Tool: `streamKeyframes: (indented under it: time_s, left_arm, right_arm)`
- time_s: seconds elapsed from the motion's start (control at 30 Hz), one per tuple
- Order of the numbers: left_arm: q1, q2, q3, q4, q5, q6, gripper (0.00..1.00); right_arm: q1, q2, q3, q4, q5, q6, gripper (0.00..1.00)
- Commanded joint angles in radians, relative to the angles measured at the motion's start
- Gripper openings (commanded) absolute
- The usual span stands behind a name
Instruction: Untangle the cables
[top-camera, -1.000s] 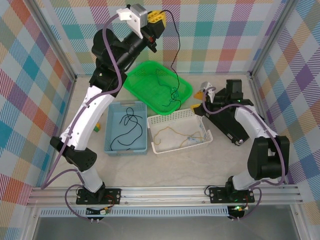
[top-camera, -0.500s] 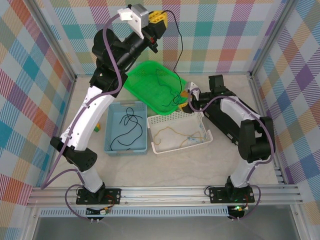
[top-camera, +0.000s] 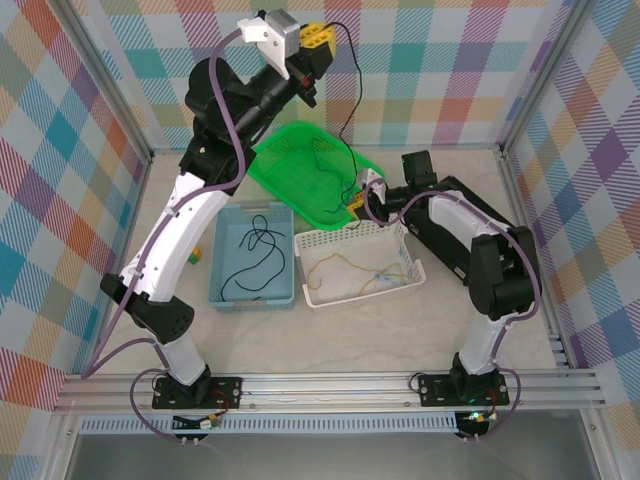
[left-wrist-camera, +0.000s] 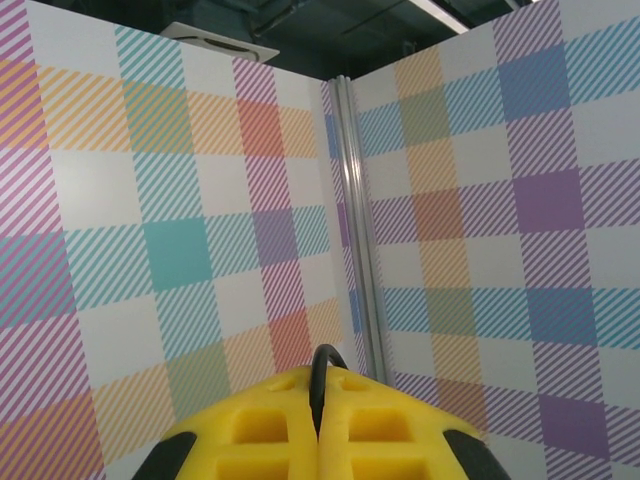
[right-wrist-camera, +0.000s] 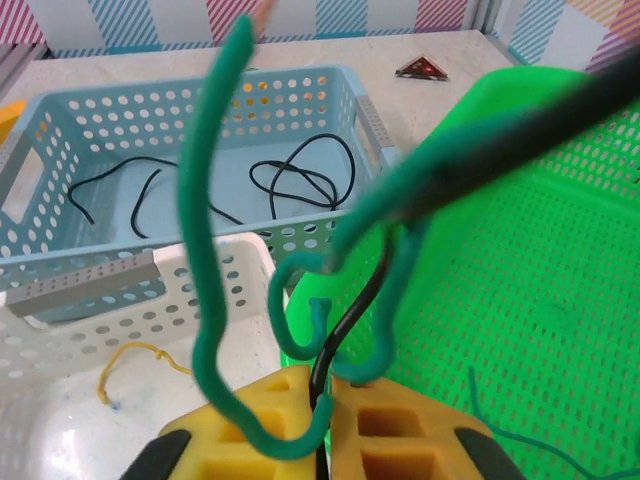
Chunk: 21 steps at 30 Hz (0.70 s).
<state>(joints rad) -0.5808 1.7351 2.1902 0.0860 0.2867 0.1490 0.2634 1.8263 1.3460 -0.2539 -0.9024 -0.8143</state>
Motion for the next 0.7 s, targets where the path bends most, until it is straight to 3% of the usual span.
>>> streamKeyframes:
  time_s: [0.0, 0.23, 0.4, 0.67]
  left_arm:
    - [-0.007, -0.079, -0.043, -0.003, -0.065, 0.051, 0.00]
    - [0.021, -0.171, -0.129, -0.082, -0.284, 0.132, 0.00]
    - [0.130, -0.245, -0.224, -0.100, -0.385, 0.090, 0.00]
    - [0.289, -0.370, -0.361, -0.222, -0.483, 0.096, 0.00]
  right_arm:
    - [-0.036, -0.027, -0.012, 0.043, -0.052, 0.044, 0.00]
    - [-0.215, -0.150, -0.091, 0.140, -0.093, 0.202, 0.00]
    - [-0.314, -0.243, -0.117, 0.071, -0.069, 0.193, 0.00]
    - [-0.457, -0.325, -0.173, 0.157, 0.055, 0.453, 0.00]
